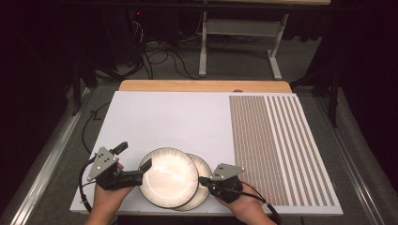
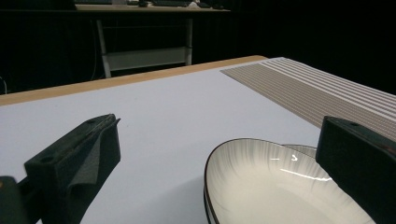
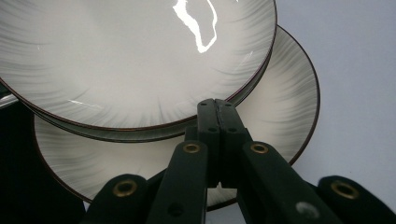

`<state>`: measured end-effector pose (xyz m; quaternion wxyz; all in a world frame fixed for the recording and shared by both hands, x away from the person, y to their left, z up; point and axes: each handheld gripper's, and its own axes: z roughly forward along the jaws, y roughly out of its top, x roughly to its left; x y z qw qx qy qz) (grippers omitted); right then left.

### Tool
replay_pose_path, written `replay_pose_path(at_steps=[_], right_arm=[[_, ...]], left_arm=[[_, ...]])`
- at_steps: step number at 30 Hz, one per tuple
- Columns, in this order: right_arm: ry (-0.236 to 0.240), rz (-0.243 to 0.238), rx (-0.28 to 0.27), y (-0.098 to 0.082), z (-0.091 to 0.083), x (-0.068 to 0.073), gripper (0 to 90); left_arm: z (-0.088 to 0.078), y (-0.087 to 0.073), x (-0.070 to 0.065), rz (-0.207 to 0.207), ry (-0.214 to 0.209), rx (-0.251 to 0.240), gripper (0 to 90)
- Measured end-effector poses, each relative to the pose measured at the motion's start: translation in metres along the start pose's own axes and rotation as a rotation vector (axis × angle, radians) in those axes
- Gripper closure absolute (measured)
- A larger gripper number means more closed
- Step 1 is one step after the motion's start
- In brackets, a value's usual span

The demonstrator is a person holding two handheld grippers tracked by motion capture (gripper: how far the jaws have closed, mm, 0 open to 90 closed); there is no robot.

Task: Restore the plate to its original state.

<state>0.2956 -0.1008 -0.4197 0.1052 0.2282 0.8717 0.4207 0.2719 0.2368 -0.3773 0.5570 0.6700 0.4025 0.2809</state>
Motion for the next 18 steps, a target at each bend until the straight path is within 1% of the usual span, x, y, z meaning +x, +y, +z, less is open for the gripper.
replay_pose_path(at_steps=[2, 8, 12, 18], right_arm=[[-0.003, -0.008, -0.001, 0.0000, 0.0000, -0.0002, 90.0], [-0.003, -0.008, -0.002, -0.0002, 0.0000, -0.0001, 90.0], [-0.002, -0.007, -0.003, -0.0003, -0.0001, 0.0002, 90.0], [-0.002, -0.007, -0.003, -0.0004, -0.0001, 0.0001, 90.0]], left_arm=[[-0.0007, 0.0004, 0.0008, -0.001, 0.005, 0.001, 0.7], [-0.0006, 0.0004, 0.0006, 0.008, 0.010, 0.008, 0.7], [0.0001, 0.0006, -0.0009, 0.023, 0.013, 0.015, 0.7], [0.0002, 0.0011, -0.0010, 0.026, 0.018, 0.022, 0.7]])
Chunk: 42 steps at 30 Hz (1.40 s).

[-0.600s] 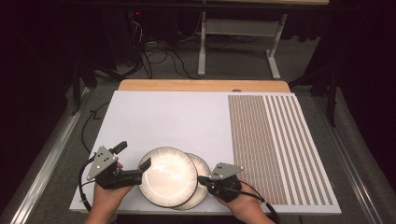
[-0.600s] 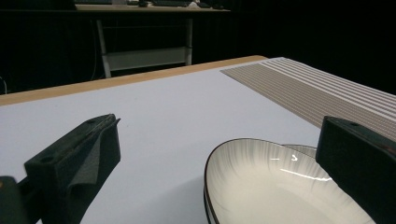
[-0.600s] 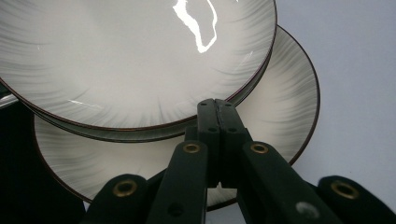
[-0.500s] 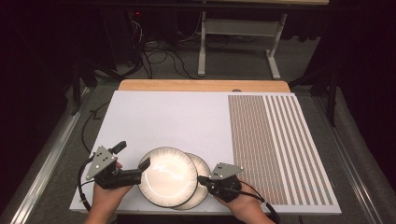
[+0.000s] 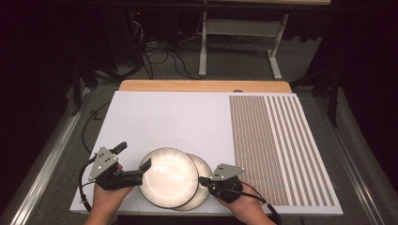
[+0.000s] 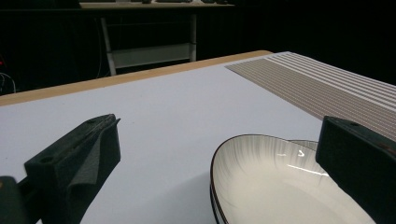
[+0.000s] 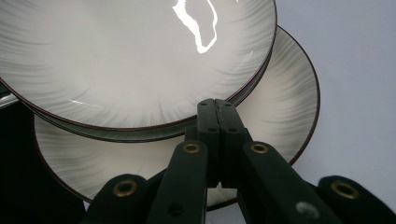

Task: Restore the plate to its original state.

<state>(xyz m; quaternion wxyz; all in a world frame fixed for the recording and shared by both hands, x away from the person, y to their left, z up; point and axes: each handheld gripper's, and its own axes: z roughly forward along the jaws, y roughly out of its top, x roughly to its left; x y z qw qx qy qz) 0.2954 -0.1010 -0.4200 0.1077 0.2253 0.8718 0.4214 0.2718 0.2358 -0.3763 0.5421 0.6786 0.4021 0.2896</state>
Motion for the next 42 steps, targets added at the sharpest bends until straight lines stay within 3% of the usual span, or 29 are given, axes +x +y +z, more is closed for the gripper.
replay_pose_path(at_steps=[42], right_arm=[[-0.010, -0.004, -0.002, -0.0007, -0.0030, -0.0014, 90.0]], left_arm=[[-0.0005, 0.0001, 0.0019, -0.004, 0.000, 0.011, 0.6]])
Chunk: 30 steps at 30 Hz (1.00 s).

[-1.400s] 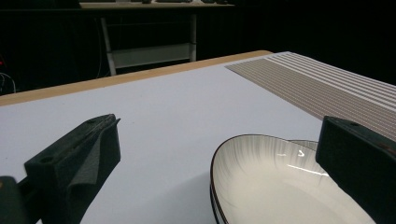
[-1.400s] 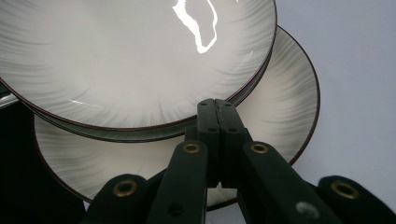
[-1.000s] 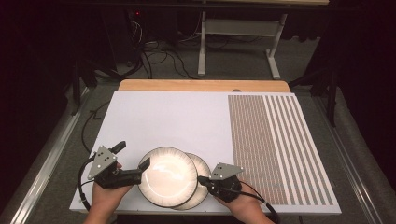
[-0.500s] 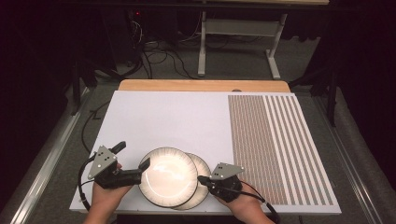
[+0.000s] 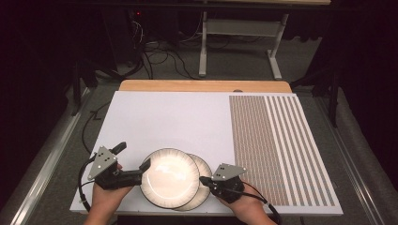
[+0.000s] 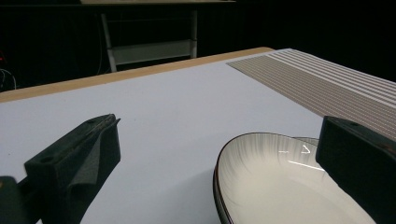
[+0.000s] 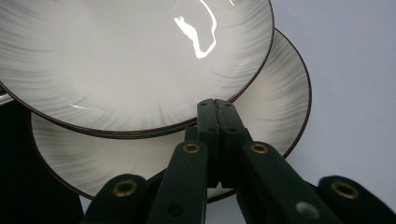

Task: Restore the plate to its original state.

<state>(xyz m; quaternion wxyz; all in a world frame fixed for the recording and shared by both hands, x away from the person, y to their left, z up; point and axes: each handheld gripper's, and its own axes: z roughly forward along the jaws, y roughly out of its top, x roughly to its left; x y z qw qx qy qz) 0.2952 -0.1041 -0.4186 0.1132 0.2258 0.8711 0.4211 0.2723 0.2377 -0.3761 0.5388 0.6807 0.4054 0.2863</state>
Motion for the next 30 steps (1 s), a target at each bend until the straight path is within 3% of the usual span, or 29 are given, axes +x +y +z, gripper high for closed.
replay_pose_path(at_steps=[30], right_arm=[[-0.021, 0.000, -0.001, -0.0005, -0.0065, -0.0030, 90.0]], left_arm=[[0.0010, -0.0003, -0.0010, -0.001, -0.011, -0.001, 0.7]])
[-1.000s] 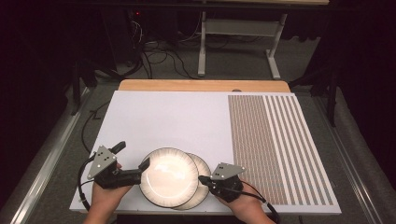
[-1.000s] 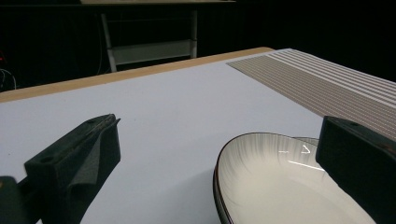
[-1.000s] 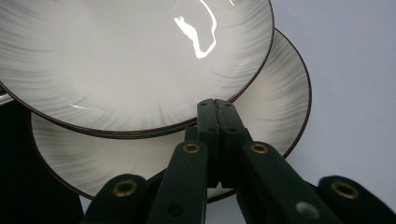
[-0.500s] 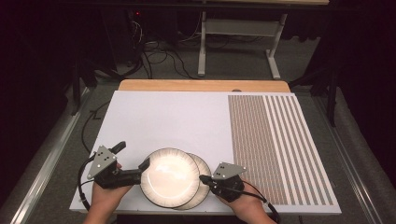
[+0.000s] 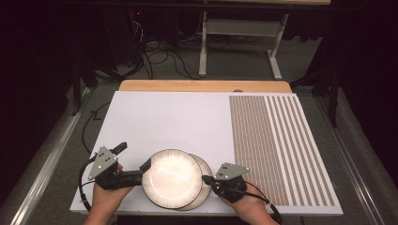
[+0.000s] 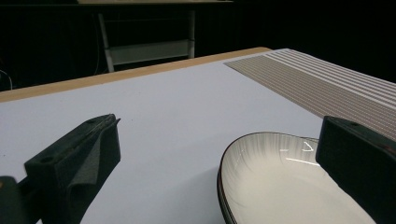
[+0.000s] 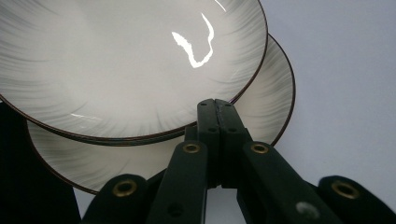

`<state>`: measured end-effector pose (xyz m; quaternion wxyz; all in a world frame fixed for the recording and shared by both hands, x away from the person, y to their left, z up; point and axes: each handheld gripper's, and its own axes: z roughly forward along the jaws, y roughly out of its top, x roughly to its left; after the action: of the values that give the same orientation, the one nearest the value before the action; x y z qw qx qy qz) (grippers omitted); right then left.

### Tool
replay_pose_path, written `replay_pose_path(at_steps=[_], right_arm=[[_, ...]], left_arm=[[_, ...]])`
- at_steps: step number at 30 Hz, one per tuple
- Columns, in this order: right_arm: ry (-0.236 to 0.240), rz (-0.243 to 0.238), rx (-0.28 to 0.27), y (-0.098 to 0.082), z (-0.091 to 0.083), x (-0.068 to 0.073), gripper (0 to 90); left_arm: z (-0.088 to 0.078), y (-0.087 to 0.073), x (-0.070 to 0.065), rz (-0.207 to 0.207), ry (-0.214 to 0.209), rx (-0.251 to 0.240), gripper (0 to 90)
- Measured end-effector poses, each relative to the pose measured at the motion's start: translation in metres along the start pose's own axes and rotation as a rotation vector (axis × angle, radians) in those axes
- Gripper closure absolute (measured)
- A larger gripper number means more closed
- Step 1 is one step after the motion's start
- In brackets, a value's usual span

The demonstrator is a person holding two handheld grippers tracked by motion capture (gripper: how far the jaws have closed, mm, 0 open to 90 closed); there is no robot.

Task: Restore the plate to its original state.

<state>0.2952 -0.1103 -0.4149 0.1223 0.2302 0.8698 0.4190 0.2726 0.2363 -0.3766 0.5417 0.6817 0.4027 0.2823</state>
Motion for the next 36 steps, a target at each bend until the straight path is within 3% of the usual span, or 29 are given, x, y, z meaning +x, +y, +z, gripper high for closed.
replay_pose_path(at_steps=[9, 20, 31, 36], right_arm=[[-0.003, -0.006, -0.003, 0.000, -0.002, 0.000, 90.0], [-0.019, 0.023, -0.015, -0.001, -0.009, -0.005, 90.0], [-0.037, 0.011, -0.014, -0.002, -0.012, -0.006, 90.0], [-0.052, 0.037, -0.023, -0.003, -0.016, -0.008, 90.0]], left_arm=[[0.001, 0.000, 0.000, 0.003, -0.003, 0.005, 0.7], [0.002, -0.001, 0.000, 0.000, -0.009, 0.007, 0.6], [0.002, 0.000, 0.000, -0.005, -0.014, 0.002, 0.7], [0.002, -0.001, 0.000, -0.004, -0.017, 0.006, 0.6]])
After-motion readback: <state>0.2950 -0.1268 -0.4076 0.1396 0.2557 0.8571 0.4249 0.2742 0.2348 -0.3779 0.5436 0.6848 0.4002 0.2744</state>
